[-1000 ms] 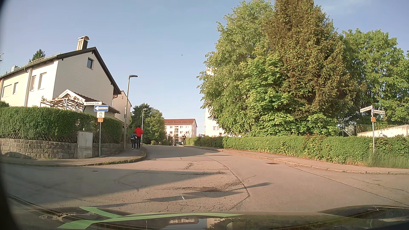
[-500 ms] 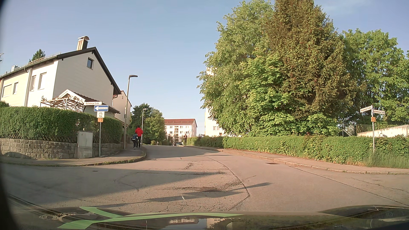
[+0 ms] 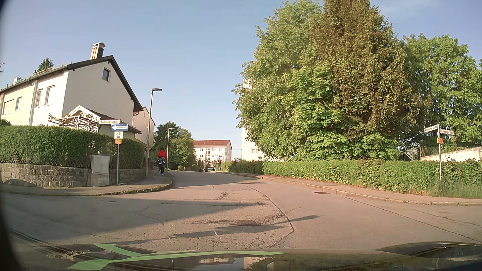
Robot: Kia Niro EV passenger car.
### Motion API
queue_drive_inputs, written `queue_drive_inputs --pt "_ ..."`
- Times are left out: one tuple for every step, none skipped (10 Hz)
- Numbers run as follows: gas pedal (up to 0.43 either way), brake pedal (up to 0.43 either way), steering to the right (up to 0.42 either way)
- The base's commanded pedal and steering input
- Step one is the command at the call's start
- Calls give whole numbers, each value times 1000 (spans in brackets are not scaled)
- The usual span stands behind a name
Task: Follow the waypoints while adhering to traffic rules and regulations
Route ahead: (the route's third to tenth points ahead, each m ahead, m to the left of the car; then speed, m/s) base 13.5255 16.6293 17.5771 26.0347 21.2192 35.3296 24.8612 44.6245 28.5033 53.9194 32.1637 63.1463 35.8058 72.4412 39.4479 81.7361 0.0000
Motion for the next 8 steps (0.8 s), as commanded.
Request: queue_drive_inputs --pt "461 256 -709" --pt "461 256 -709" --pt "461 250 -709" --pt "461 256 -709" --pt "461 250 -709" --pt "461 256 -709" --pt "461 256 -709" --pt "461 250 -709"
